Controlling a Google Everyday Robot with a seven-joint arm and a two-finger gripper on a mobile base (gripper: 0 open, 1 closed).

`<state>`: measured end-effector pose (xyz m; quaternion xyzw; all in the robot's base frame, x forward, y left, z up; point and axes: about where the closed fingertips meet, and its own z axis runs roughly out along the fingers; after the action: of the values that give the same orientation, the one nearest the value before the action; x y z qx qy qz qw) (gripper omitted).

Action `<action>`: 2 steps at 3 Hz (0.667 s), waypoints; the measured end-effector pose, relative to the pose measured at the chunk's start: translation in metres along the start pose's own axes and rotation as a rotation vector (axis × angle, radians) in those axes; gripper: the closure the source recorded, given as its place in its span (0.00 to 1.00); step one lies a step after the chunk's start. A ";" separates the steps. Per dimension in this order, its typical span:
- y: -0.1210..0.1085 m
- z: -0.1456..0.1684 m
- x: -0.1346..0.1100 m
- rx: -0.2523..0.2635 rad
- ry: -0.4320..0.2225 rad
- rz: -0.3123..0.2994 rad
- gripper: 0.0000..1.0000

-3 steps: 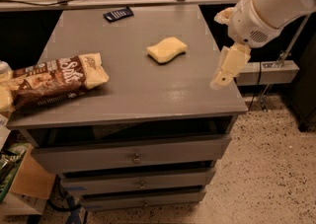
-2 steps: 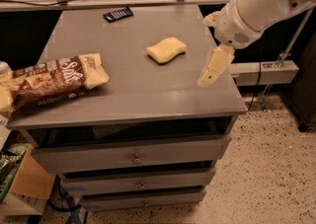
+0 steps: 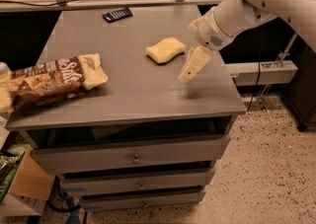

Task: Move sponge near rxbar blueberry

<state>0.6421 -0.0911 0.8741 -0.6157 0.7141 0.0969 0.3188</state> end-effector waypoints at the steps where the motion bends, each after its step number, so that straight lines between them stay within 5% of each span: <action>1: -0.022 0.025 -0.002 0.001 -0.032 0.046 0.00; 2: -0.041 0.043 -0.002 0.005 -0.041 0.087 0.00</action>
Offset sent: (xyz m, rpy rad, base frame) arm 0.0830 0.0192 -0.0282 0.0951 0.0459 -0.1108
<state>0.6950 -0.0752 0.8521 -0.5809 0.7339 0.1214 0.3304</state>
